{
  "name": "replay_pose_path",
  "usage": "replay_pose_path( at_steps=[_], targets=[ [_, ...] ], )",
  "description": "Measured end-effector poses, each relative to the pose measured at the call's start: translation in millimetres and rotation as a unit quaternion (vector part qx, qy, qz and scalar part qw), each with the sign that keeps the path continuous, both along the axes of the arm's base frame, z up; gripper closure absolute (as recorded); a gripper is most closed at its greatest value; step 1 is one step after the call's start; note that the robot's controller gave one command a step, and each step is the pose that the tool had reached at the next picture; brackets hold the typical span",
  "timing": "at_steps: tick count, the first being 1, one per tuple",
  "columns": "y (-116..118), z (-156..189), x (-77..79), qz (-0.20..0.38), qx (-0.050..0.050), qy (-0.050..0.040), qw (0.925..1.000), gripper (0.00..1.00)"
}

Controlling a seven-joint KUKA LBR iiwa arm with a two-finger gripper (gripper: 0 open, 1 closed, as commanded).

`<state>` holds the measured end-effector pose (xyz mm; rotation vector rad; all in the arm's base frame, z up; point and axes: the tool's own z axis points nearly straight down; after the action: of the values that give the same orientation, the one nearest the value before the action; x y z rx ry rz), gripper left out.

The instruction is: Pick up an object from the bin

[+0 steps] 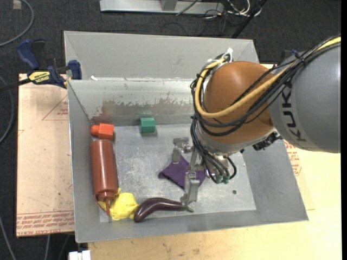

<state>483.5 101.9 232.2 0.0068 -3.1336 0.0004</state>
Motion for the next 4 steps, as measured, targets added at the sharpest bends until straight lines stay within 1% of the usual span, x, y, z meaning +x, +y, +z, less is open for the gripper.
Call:
replay_pose_path(
  at_steps=[1, 2, 3, 4],
  targets=[
    [-0.6, 4.2, 1.6, -0.002, 0.001, -0.0040, 1.0000, 0.00],
    [-2.3, -9.8, 4.3, -0.026, 0.001, -0.0070, 0.9996, 0.00],
    [-11.2, -71.2, 2.7, -0.145, 0.001, -0.0060, 0.9894, 0.00],
    [-25.2, -105.4, -2.3, -0.165, 0.000, -0.0032, 0.9864, 0.00]
  ],
)
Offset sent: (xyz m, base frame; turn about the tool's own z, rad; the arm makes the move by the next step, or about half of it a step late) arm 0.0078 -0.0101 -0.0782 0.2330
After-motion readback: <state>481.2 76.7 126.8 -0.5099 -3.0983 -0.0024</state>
